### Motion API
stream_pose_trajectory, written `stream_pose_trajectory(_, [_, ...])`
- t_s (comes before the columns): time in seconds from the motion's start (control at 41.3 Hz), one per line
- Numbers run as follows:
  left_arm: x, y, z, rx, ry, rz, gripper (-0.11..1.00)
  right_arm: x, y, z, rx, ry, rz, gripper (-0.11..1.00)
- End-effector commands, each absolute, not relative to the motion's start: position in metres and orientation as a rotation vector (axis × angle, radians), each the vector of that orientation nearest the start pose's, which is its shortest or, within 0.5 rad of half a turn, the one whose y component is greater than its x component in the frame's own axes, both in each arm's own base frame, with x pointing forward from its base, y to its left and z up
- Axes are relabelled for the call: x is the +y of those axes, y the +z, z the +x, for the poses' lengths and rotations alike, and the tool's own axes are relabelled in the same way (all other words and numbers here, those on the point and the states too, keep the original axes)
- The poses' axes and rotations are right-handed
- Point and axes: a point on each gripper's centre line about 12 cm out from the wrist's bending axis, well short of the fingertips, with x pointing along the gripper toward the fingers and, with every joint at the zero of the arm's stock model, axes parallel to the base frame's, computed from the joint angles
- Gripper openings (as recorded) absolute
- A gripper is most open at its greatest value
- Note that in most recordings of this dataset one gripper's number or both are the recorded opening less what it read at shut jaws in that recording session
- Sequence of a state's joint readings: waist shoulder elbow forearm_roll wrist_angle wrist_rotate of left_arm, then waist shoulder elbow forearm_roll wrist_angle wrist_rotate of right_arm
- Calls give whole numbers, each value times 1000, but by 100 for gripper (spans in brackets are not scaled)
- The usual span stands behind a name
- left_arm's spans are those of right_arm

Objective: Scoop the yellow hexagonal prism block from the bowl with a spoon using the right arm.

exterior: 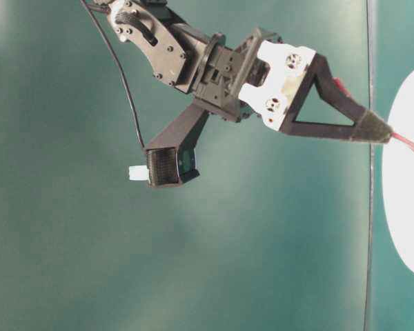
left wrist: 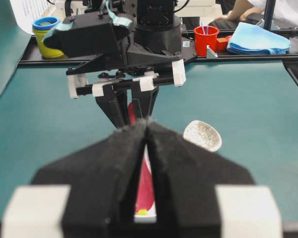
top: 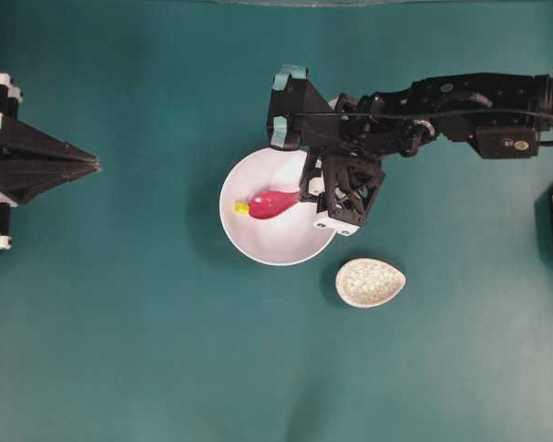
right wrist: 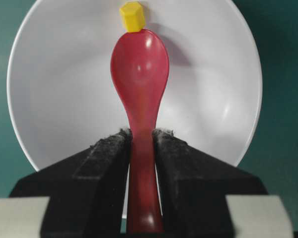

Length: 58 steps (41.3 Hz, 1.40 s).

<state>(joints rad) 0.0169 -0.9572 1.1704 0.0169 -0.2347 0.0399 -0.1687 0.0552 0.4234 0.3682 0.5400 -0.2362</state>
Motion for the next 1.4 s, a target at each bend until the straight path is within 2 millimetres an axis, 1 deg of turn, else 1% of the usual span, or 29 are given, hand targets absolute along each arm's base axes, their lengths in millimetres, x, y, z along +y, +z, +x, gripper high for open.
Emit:
stream_pose_trajectory(0.0, [3, 299, 203, -49, 16, 61, 8, -46, 203, 411, 916, -24, 244, 24])
stream_pose_trajectory(0.436, [3, 299, 203, -50, 16, 61, 8, -45, 205, 414, 875, -36, 240, 24])
stream_pose_trajectory(0.75, [3, 299, 203, -50, 16, 61, 8, -45, 205, 413, 848, -46, 237, 24])
stream_pose_trajectory(0.992, [3, 299, 203, -49, 16, 61, 8, -44, 203, 401, 810, -68, 255, 24])
stream_pose_trajectory(1.379, [3, 299, 203, -50, 16, 61, 8, -35, 207, 377, 667, -111, 244, 24])
